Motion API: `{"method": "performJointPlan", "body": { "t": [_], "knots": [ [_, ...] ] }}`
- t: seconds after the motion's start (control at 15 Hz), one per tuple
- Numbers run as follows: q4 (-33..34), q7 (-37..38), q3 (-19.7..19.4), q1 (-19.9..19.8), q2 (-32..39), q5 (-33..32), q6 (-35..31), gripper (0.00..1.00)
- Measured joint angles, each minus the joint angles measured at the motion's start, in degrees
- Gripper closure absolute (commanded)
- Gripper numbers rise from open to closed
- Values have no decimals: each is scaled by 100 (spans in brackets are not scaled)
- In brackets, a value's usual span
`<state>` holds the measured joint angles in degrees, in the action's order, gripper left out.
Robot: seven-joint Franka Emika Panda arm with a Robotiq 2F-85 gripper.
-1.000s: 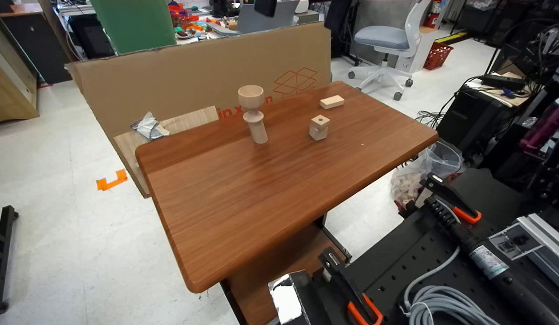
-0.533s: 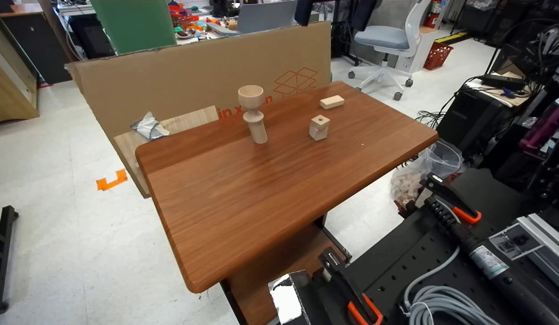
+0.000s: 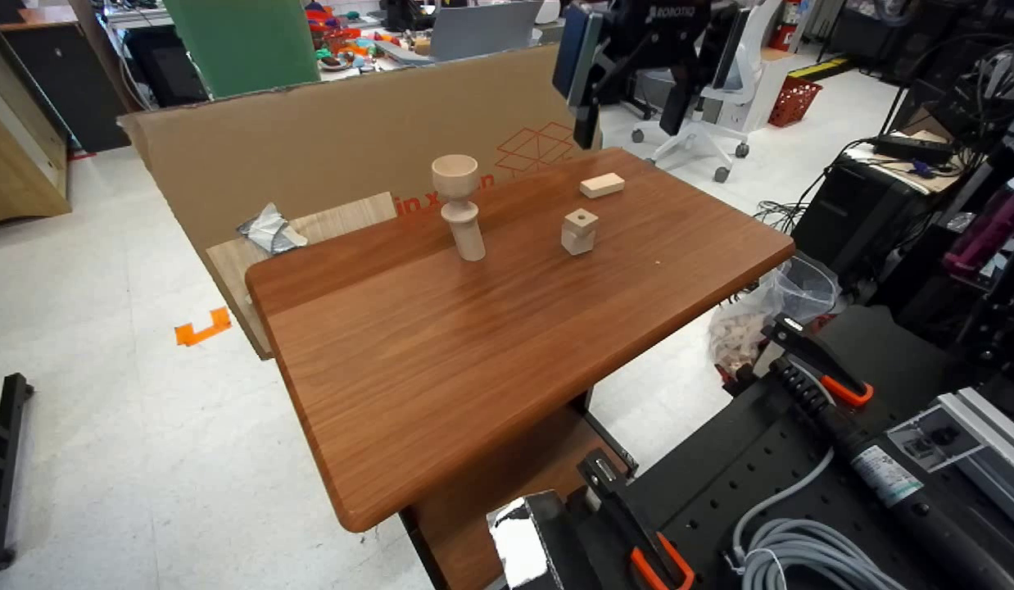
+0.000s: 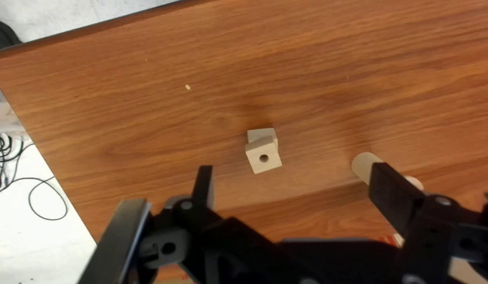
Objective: Pick up the brown object and put it on the table
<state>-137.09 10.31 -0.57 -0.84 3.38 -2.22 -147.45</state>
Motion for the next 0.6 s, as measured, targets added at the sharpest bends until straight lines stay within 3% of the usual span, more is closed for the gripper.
{"method": "performJointPlan", "body": {
  "t": [0.33, 0.6],
  "knots": [
    [302, 409, -164, 6, 672, -674, 0, 0],
    [630, 484, -231, 26, 1088, -773, 0, 0]
  ]
}}
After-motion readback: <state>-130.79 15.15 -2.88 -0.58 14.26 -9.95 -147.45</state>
